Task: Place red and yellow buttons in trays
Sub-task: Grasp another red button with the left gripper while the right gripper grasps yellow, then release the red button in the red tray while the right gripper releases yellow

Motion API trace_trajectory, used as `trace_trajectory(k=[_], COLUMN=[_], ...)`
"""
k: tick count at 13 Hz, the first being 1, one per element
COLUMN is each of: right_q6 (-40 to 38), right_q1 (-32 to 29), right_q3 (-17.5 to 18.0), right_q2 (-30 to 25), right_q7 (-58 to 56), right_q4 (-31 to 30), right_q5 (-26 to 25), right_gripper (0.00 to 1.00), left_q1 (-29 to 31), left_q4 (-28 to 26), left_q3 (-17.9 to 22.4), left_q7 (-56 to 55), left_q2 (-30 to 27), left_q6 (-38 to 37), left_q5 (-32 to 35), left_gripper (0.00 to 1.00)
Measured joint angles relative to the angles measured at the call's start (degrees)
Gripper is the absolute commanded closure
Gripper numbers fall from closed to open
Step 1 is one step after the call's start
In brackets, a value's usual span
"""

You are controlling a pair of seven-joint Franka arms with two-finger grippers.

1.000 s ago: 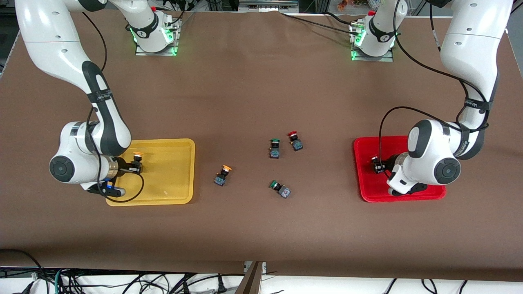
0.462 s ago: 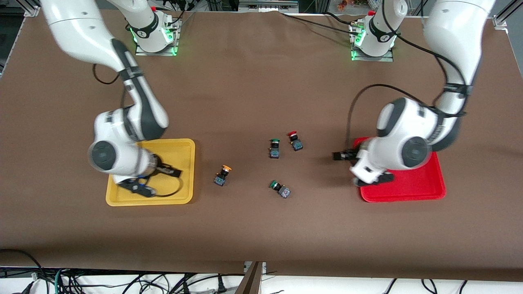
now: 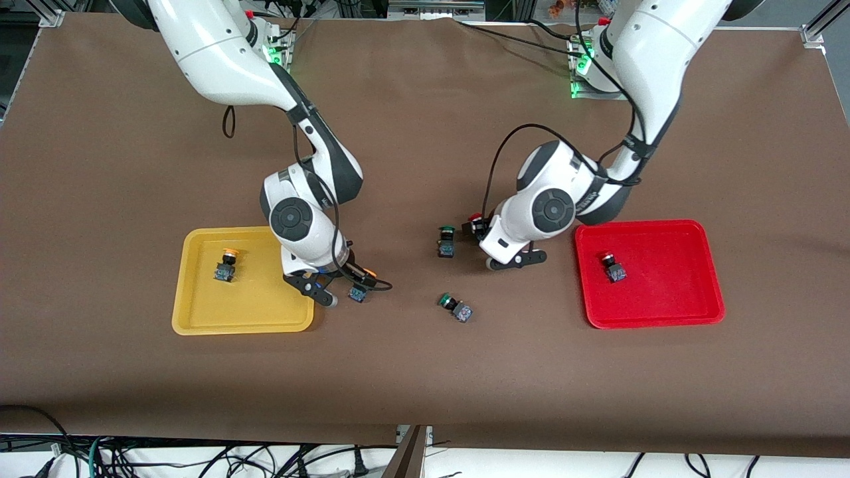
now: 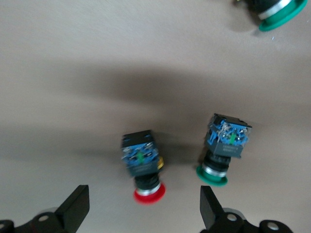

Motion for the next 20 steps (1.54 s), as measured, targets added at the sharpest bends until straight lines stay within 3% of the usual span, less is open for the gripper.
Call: trace_trajectory(k=[1, 2, 3, 4, 5, 6, 7, 8, 11, 15, 17, 18, 19, 20], right_q6=[1.1, 2.0, 2.8, 3.6, 3.8, 3.8, 3.8, 3.7, -3.8, -17.2, -19.3, -19.3, -19.3, -19.4], right_q1=[0.0, 0.0, 0.0, 0.1, 0.1, 0.2, 0.2, 0.2, -1.3, -8.4, -10.8, -11.5, -11.9, -12.0], right_q3=[0.0, -0.1, -0.1, -0.1, -0.1, -0.1, -0.2, -0.7, -2.4, -2.6, -2.7, -2.7, -2.7, -2.7], right_q2=[0.9, 1.7, 2.4, 2.9, 3.2, 3.4, 3.4, 3.4, 1.7, -0.7, -0.5, -0.2, 0.0, 0.2], right_q7=[0.0, 0.0, 0.0, 0.0, 0.0, 0.0, 0.0, -0.2, -6.6, -26.4, -33.2, -35.3, -36.4, -36.5], right_q4=[0.1, 0.1, 0.2, 0.3, 0.4, 0.7, 0.9, 1.3, 4.3, 7.8, 6.7, 5.5, 4.3, 3.6], right_q5=[-0.7, -1.0, -1.2, -1.3, -1.3, -1.3, -1.4, -1.5, -1.7, -1.6, -1.6, -1.6, -1.6, -1.6], right_gripper=[0.09, 0.27, 0.55, 0.74, 0.89, 0.98, 0.99, 0.99, 0.99, 0.99, 0.96, 0.41, 0.00, 0.00], left_q1=[-0.3, -0.4, -0.4, -0.4, -0.5, -0.6, -0.7, -0.8, -0.8, 2.4, 7.3, 10.3, 13.7, 17.2], left_q4=[-2.2, -3.6, -4.3, -4.5, -4.5, -4.5, -4.5, -4.6, -4.5, -2.3, 2.1, 5.0, 7.8, 9.8], left_q3=[0.0, 0.0, 0.1, 0.2, 0.1, 0.1, 0.1, 0.2, 0.2, 0.8, 1.0, 1.1, 1.3, 1.4], left_q7=[-0.1, -0.2, -0.4, -0.7, -1.2, -1.8, -2.3, -3.1, -5.5, -6.0, -5.2, -3.3, 0.6, 6.2], left_q2=[0.2, 0.4, 0.5, 0.6, 0.8, 0.9, 0.9, 1.2, 1.5, -0.8, -5.3, -7.4, -8.8, -9.5], left_q6=[3.5, 5.7, 6.6, 6.7, 6.7, 6.7, 6.8, 6.8, 6.8, 3.2, -9.6, -16.8, -23.1, -27.2], left_q5=[0.0, 0.0, 0.0, 0.0, 0.0, 0.0, 0.0, 0.0, 0.0, 0.0, 0.0, 0.0, 0.1, 0.1], left_gripper=[0.00, 0.00, 0.16, 0.35, 0.49, 0.62, 0.79, 0.91, 0.97, 0.95, 0.94, 0.92, 0.92, 0.92])
